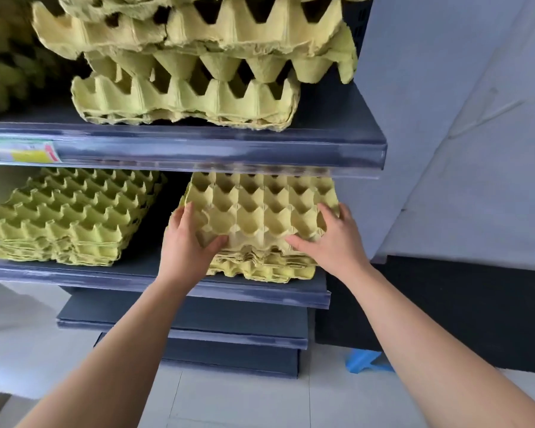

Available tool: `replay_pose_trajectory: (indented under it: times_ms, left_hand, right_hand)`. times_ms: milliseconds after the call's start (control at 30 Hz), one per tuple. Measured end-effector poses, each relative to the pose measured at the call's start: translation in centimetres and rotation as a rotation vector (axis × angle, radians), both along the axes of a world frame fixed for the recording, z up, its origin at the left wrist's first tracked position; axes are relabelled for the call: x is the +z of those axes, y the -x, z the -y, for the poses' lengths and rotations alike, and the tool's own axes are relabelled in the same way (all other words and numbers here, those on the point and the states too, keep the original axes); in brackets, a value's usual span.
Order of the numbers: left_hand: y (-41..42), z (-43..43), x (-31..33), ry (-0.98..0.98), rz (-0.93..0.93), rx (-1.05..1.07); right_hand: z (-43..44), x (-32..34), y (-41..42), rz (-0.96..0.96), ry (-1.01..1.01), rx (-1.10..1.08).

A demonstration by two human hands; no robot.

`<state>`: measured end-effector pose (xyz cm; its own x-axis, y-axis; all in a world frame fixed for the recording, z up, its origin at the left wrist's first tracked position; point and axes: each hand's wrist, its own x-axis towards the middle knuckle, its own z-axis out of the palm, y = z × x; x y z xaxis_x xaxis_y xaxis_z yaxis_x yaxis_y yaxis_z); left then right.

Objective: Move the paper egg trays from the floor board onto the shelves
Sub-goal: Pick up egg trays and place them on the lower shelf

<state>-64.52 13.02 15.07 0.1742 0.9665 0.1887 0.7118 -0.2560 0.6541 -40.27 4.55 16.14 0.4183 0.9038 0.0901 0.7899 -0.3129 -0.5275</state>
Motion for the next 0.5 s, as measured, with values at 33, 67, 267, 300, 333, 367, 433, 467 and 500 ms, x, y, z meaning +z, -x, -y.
replay_pose_trajectory:
  times_ms: [33,67,267,300,333,367,433,467,500]
  left_hand:
    - [0.5,-0.6,-0.2,0.016,-0.006,-0.014]
    - [0.9,-1.1,-0.5,0.024,-0.010,-0.032]
    - [0.8,-1.8,-1.2,0.014,-0.022,-0.086]
    - [0.8,-1.9,-1.4,0.024,-0.030,-0.084]
    - [0.8,-1.9,-1.4,0.025,-0.034,-0.084]
    - [0.8,-1.9,-1.4,0.030,-0.037,-0.083]
    - [0.8,-2.1,-1.5,0.031,-0.061,-0.078]
    - [0.9,-2.1,-1.6,0.032,-0.086,-0.073]
    - [0.9,-2.2,-1.6,0.032,-0.118,-0.064]
  right_hand:
    - [-0.5,0.0,0.5,0.019,0.011,-0.014]
    - [-0.9,-0.1,0.8,0.036,0.025,-0.030]
    - [-1.2,0.0,0.8,0.013,0.099,-0.058]
    - [-1.2,0.0,0.8,0.013,0.106,-0.057]
    - [-1.3,-0.1,0.8,0.016,0.109,-0.058]
    - [-1.3,-0.2,0.8,0.020,0.108,-0.060]
    - [-1.3,-0.2,0.9,0.045,0.112,-0.064]
    - [-1.2,-0.3,1.0,0.064,0.116,-0.066]
    - [-1.1,-0.3,1.1,0.088,0.115,-0.067]
